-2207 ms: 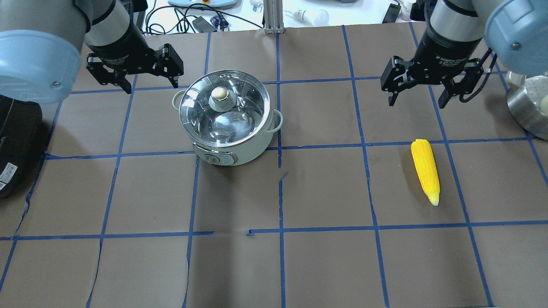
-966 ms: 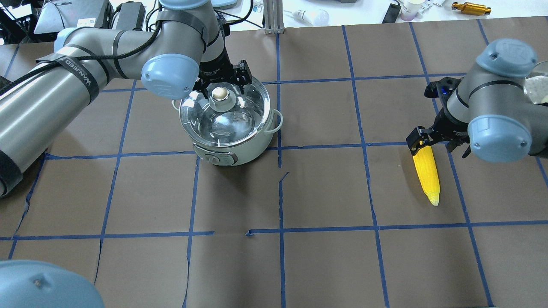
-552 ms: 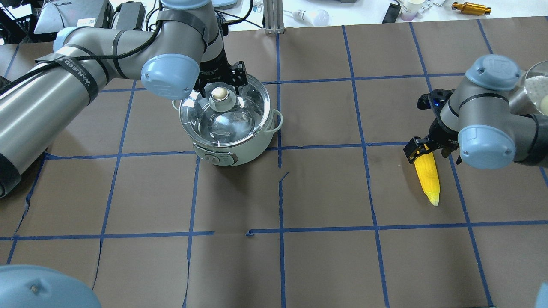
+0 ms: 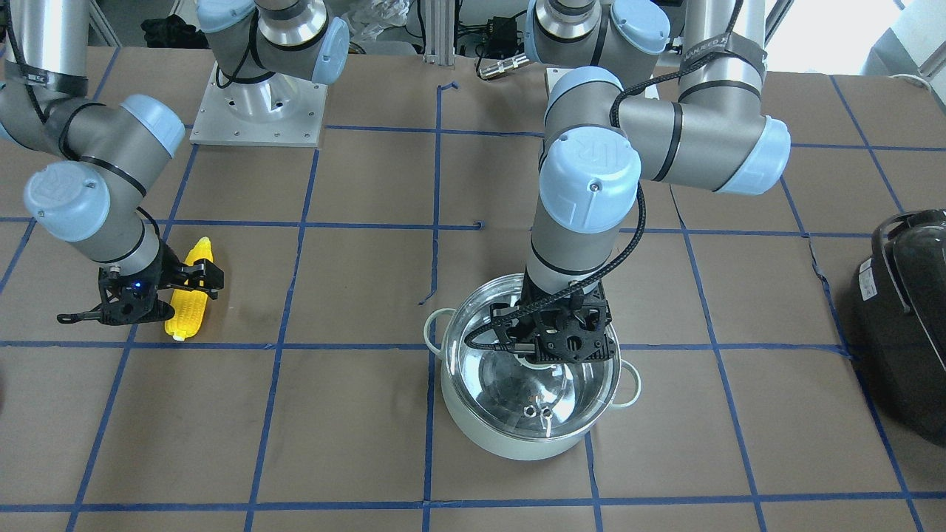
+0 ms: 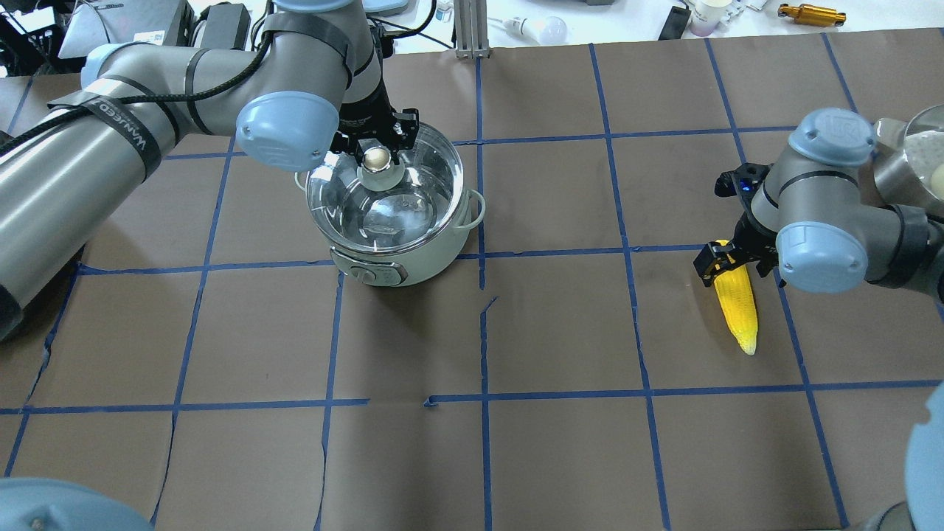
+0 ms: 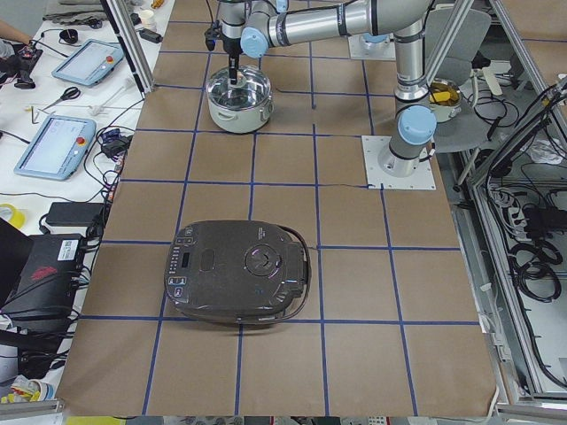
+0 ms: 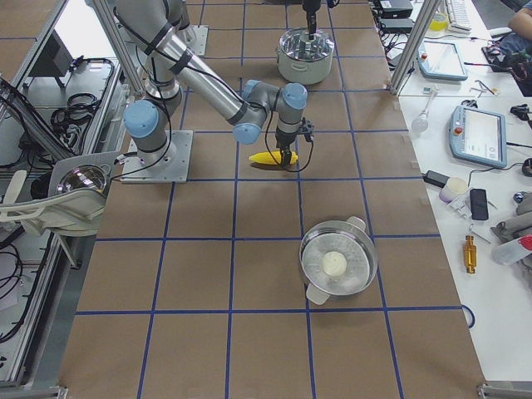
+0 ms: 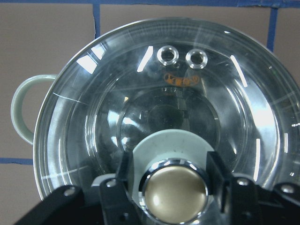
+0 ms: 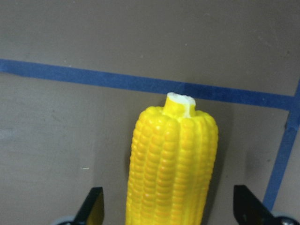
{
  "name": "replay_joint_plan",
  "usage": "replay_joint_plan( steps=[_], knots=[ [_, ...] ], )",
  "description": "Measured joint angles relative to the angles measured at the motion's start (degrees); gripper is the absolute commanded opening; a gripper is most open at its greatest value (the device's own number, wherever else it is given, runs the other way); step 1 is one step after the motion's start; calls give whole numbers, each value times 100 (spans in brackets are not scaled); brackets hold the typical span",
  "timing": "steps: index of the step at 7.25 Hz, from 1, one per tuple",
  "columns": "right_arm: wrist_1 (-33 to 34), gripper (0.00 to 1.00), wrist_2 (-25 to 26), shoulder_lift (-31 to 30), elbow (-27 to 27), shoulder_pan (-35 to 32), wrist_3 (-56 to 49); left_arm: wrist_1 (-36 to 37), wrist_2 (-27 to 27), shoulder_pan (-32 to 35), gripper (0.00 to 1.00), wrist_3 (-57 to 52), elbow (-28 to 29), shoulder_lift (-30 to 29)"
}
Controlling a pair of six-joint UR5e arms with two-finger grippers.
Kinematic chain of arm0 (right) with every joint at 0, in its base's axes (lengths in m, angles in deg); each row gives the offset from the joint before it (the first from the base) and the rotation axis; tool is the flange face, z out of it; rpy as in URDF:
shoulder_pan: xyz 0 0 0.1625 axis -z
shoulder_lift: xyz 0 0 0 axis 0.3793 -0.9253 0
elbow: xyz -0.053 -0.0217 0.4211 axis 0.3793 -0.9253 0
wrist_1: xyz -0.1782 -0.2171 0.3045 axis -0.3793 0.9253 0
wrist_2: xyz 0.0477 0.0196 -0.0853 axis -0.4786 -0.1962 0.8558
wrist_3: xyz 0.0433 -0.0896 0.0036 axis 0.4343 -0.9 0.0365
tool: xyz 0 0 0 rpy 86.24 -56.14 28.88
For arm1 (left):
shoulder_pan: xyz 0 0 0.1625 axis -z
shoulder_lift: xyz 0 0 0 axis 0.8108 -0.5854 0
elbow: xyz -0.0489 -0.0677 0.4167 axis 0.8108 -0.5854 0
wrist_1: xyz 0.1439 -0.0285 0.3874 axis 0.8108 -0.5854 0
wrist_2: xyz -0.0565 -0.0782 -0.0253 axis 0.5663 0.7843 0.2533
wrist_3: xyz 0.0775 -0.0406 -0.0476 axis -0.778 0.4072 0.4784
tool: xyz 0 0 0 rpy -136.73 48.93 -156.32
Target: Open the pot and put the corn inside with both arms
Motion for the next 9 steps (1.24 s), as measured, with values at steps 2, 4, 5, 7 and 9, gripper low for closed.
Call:
replay_joint_plan(
  steps=[2,4,5,7,9],
  knots=[
    [-7,0,2,56,28,2,64,-142,30,-101,5,-59,157,147],
    [-49,0,6,38,-13,1,211,-833,163,-607,5,-486,446,516],
    [-100,0,2,-4,-142,-20,318,-1150,188,-1010,5,-749,501,777],
    [-819,0,-37,-104,-904,-237,1038,-1492,176,-1731,5,-1436,463,1167],
    [-2015,0,-122,-88,-2250,-1003,2248,-1618,189,-2449,1,-2225,327,1204]
  ],
)
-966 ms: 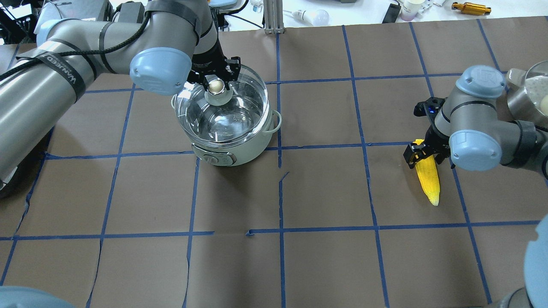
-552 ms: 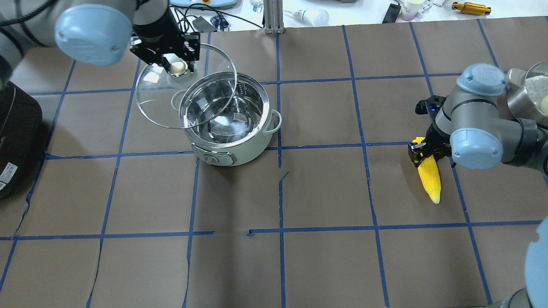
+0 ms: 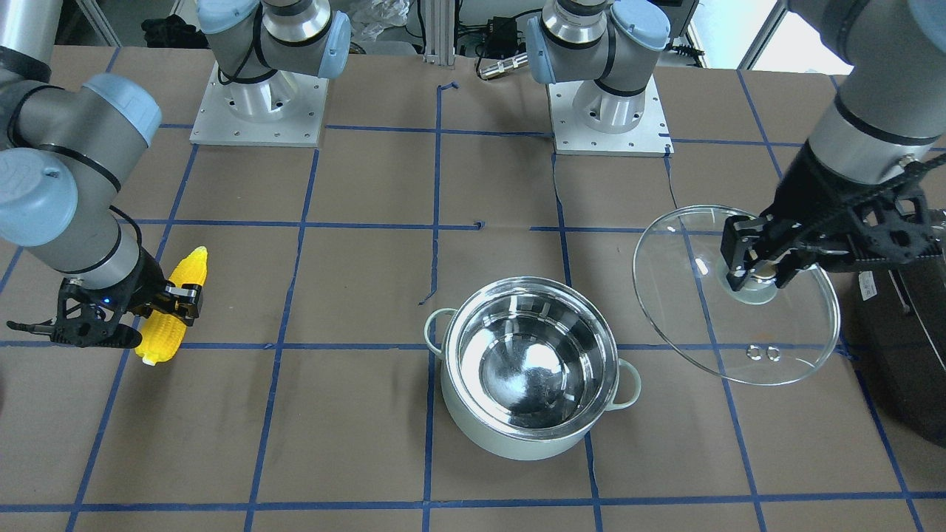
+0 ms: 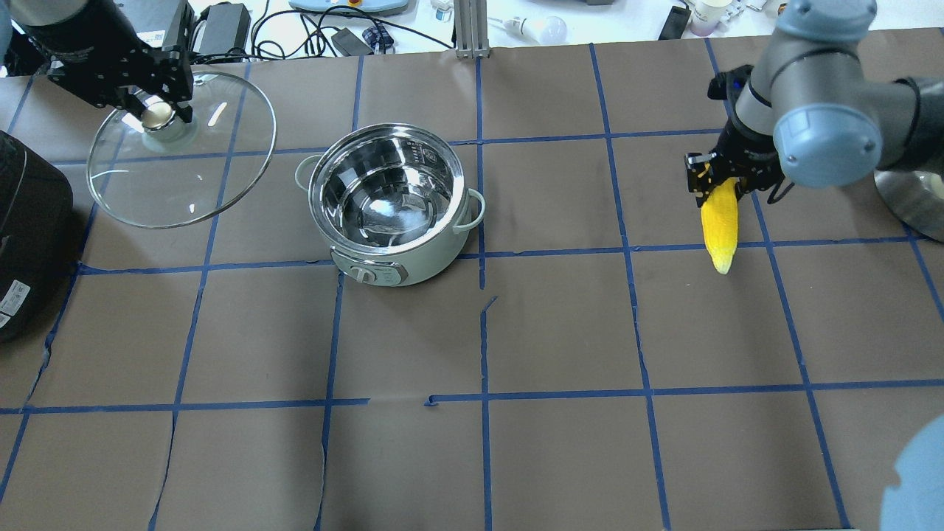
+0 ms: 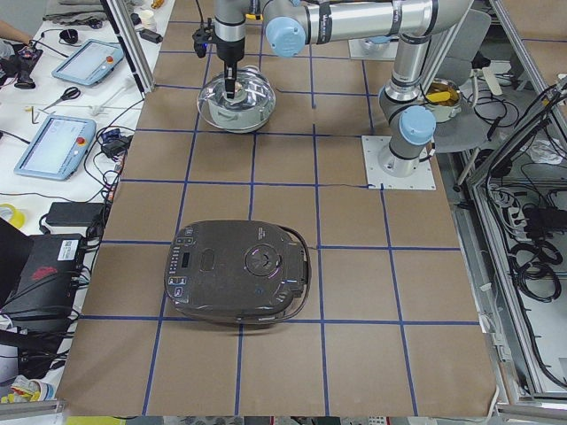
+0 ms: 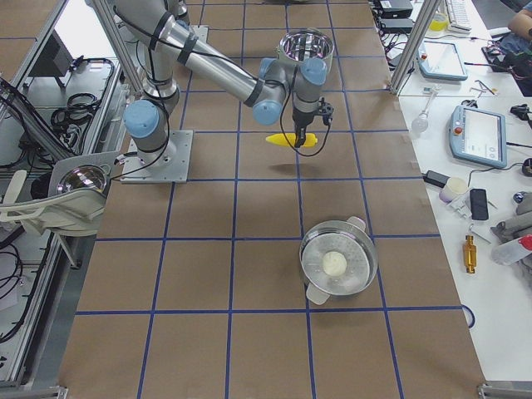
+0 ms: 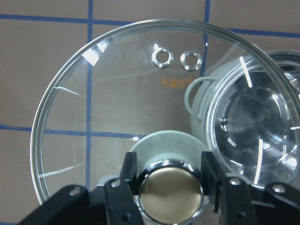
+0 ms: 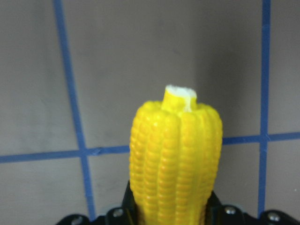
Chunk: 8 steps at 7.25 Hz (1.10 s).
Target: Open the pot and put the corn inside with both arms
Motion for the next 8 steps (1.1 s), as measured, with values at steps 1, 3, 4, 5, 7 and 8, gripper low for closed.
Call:
replay_joint_plan(
  steps=[1,3,4,5,7,8],
  knots=[
    [-515,0,-120,110,-725,-521,892,163,20,-347,1,-305,-161,-113],
    [-973,0,-301,571,-1856,-1530,2594,1061,-5,-778,0,-755,-657,-371],
    [-1013,0,-323,912,-2320,-2008,3269,1383,-2,-948,0,-904,-846,-530],
    [-1013,0,-307,1311,-2770,-2447,3701,1671,20,-1067,0,-1024,-994,-730],
    [-995,0,-248,1961,-3491,-3071,3771,2436,42,-1137,0,-1134,-1248,-1195],
    [-953,0,-236,2101,-3641,-3242,3489,2653,45,-1144,0,-1172,-1304,-1375]
  ],
)
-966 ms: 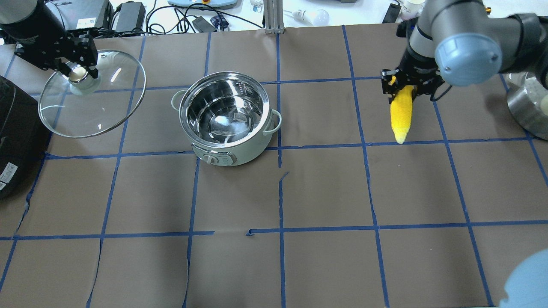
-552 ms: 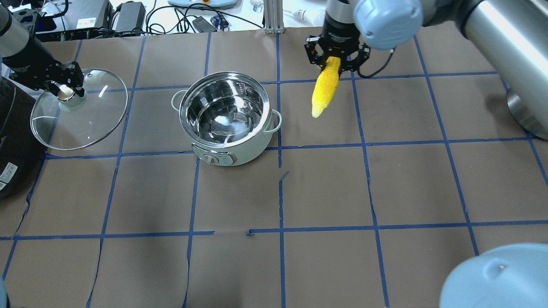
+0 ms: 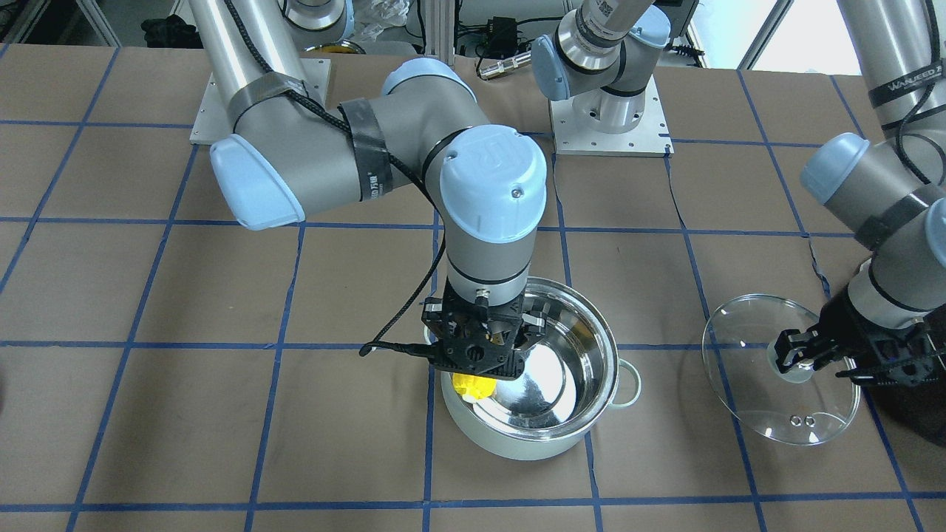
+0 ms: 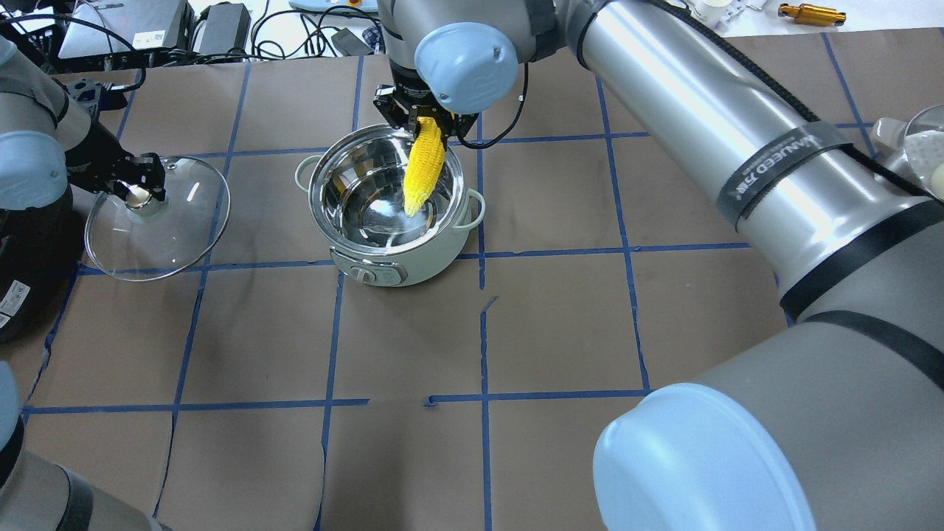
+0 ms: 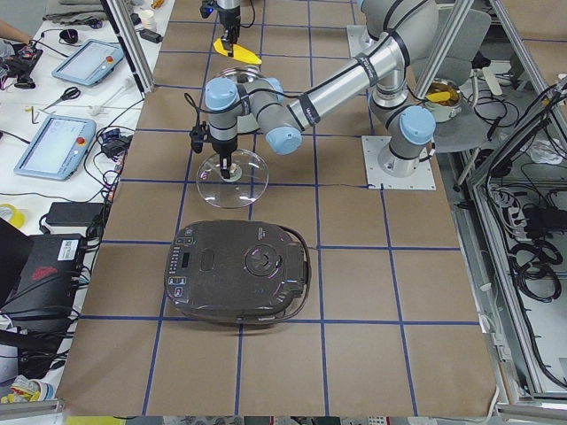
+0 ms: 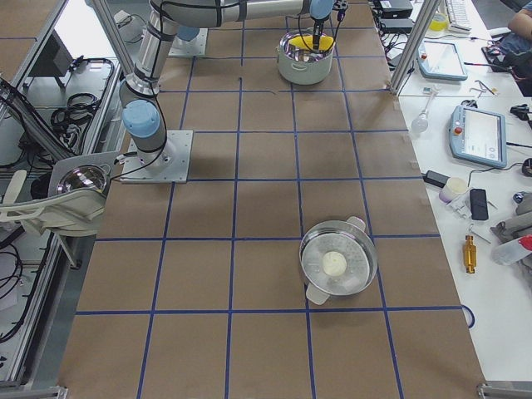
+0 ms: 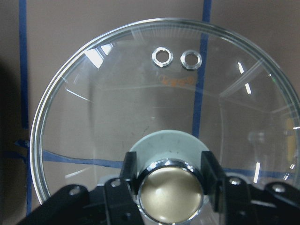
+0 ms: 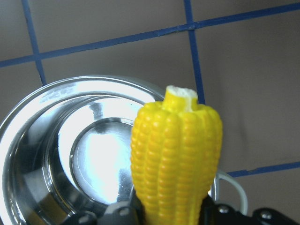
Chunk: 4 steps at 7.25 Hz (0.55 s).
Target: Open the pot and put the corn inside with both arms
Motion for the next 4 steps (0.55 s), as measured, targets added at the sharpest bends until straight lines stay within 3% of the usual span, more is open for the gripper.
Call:
replay_joint_plan(
  steps=[4],
  knots=[
    [459,0,61,486,-94,-386,-795,172,52,13,0,-47,-31,-327]
  ],
)
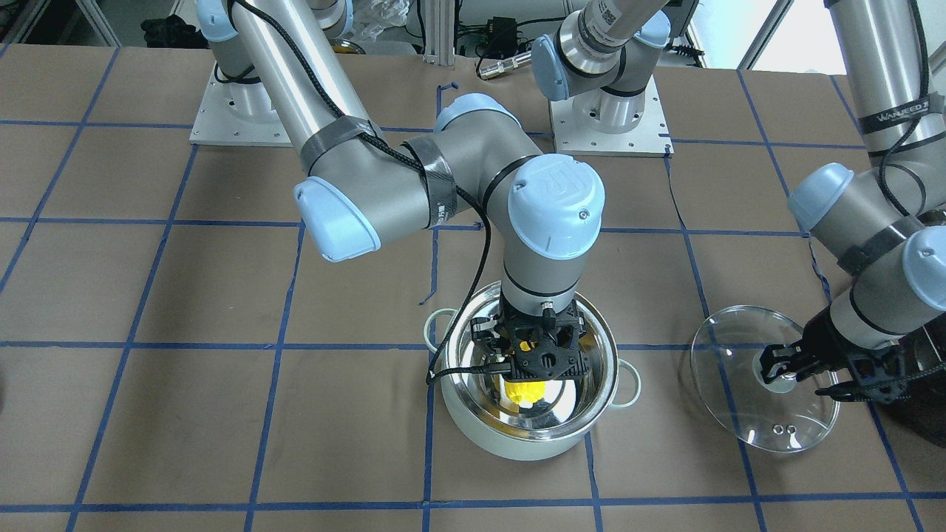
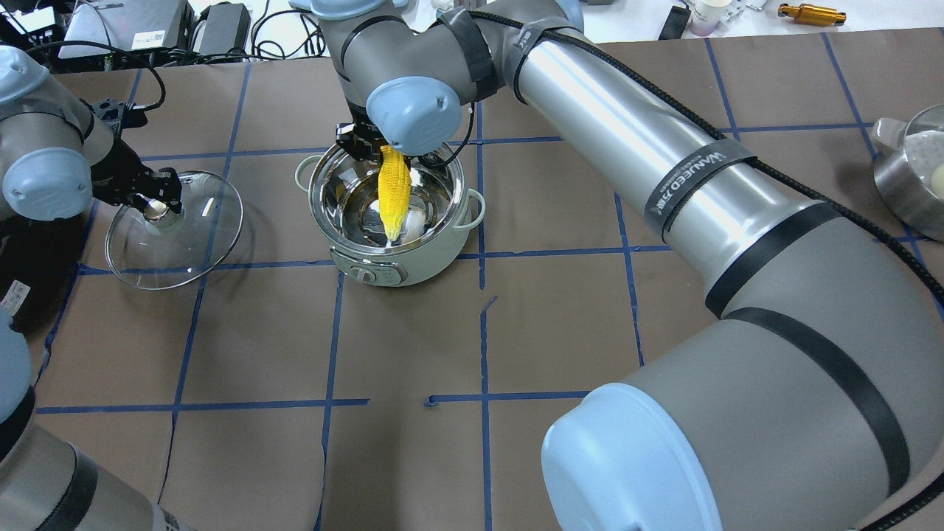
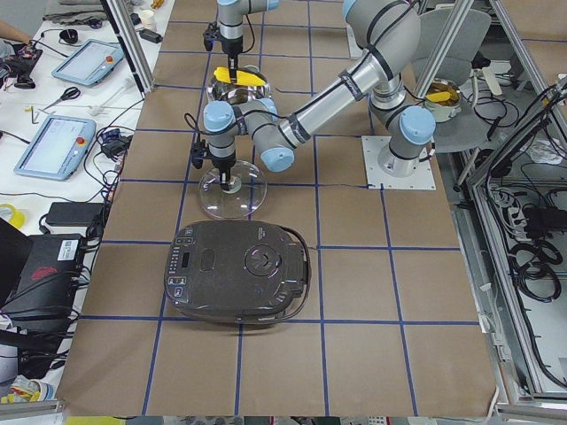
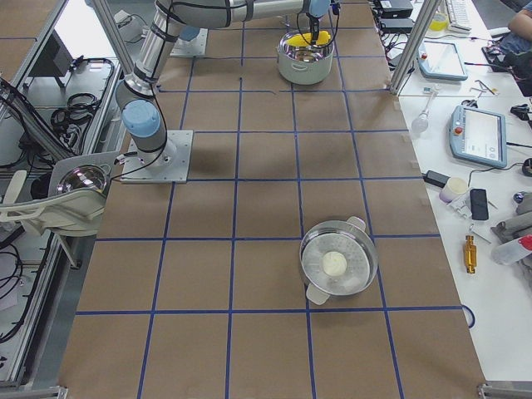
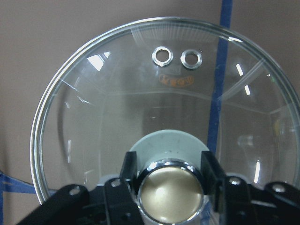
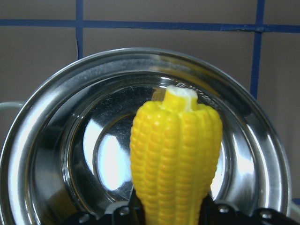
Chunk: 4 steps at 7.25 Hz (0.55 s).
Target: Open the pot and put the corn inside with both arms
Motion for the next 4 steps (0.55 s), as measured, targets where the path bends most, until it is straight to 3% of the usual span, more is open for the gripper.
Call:
replay_joint_plan(
  steps=[1,2,3,4],
  knots=[
    [56,16,-2,93,-1,-28,-59,0,15,7,0,-78,4,-14],
    [128,26,-13,202,-1,-38,-174,1,26,13,0,-281,9,-32],
    [216,44,-25,277,3,-40,-370,2,70,15,0,-496,12,-56],
    [257,95,-37,306,8,-42,-490,-3,138,15,0,-590,17,-71]
  ],
)
